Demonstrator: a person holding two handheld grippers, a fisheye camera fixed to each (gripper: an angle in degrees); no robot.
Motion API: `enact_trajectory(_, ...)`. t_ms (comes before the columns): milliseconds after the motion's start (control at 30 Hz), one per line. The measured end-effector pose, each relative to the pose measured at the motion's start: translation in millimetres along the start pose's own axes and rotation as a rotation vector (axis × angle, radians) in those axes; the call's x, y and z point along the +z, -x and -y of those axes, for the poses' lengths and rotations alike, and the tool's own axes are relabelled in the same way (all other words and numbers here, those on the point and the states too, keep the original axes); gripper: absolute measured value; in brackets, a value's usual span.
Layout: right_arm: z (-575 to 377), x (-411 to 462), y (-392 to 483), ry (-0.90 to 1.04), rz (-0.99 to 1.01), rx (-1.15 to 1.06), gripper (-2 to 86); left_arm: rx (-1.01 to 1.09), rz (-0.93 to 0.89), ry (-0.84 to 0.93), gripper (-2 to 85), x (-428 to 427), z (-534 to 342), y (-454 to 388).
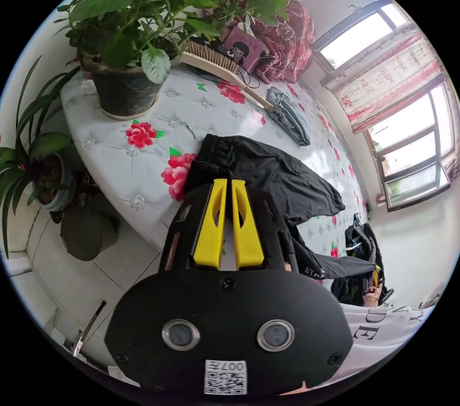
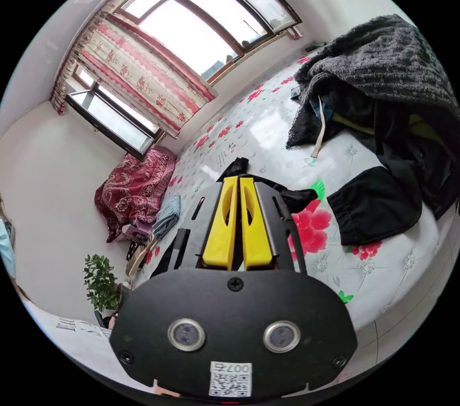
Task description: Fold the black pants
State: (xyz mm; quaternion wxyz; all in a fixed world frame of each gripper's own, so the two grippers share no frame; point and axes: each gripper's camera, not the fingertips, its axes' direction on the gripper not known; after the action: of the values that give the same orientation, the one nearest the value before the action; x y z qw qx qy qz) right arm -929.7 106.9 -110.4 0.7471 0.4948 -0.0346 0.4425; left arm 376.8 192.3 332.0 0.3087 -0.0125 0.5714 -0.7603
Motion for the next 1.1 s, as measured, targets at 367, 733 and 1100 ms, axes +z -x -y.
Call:
enact_trajectory(367,149,313,127,0.316,-0.174,-0.135,2.5,-0.126,0.088,0.055,0.5,138,136,-24)
enact_trajectory(733,145,454,124,0.472,-0.328,-0.375,8.0,-0.071,0.218,0.103,1.2,203,156,-39)
enact_trajectory(1100,146,460,32,0.437,-0.136,-0.092,9.5,0.074,0.522,0.085,1.3,241,146,-111)
